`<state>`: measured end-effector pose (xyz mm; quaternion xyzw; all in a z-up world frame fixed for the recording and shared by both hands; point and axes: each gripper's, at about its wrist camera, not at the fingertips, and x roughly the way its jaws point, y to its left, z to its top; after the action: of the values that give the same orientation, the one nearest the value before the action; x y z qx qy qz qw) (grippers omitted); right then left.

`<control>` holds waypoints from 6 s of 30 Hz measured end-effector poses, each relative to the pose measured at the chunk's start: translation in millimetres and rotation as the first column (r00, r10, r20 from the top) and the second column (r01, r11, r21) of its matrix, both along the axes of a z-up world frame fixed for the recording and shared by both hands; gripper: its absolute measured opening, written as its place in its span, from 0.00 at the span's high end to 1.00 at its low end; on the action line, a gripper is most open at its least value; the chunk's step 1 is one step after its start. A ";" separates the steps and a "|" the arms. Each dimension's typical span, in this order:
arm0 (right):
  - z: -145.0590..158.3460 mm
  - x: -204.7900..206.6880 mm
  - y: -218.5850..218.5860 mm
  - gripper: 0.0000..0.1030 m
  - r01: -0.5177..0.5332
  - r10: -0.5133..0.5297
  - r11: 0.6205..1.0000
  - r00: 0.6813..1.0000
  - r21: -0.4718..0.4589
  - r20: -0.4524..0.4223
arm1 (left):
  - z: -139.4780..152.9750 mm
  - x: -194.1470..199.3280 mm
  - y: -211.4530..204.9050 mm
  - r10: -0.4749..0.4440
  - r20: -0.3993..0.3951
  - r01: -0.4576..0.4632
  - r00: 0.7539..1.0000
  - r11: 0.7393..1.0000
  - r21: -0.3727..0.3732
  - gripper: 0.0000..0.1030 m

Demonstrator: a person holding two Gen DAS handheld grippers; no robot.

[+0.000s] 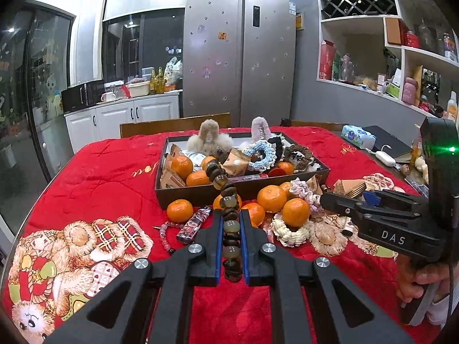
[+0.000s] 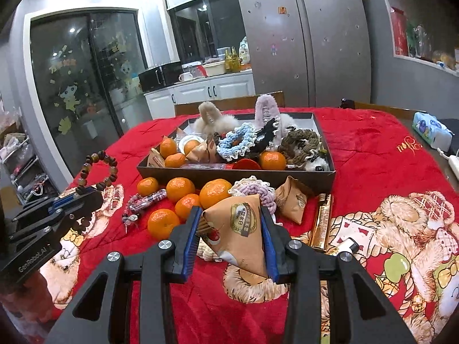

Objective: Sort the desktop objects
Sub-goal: 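Lift the snack packet with the right gripper while the left lifts the bead bracelet, then carry the packet and bracelet with both grippers over the dark tray box, then open the right gripper to drop the packet while the left releases the bracelet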

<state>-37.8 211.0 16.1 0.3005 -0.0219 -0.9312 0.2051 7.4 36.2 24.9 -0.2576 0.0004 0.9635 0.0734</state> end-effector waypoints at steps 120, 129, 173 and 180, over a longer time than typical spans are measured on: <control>23.0 -218.6 -56.6 0.62 -0.064 0.093 0.988 0.971 -0.139 0.219 | 19.5 -250.1 -42.1 -0.049 0.264 0.009 0.963 0.989 0.148 0.90; 12.3 -222.2 -65.1 0.62 -0.104 0.115 0.992 0.971 -0.066 0.208 | -17.7 -267.6 -31.5 -0.089 0.330 0.056 0.940 0.992 0.109 0.90; -5.7 -216.0 -63.0 0.31 -0.136 0.140 0.990 0.975 -0.034 0.174 | -21.9 -263.1 -23.5 -0.051 0.317 0.049 0.947 0.999 0.016 0.57; 7.9 -212.5 -46.1 0.04 -0.127 0.133 0.990 0.982 -0.053 0.136 | -10.7 -260.9 -35.6 -0.012 0.282 -0.001 0.959 0.999 0.048 0.03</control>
<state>-250.3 164.8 24.0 0.3609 -0.0371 -0.8918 0.2703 -253.5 0.7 14.2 -0.3906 -0.0321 0.9164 0.0816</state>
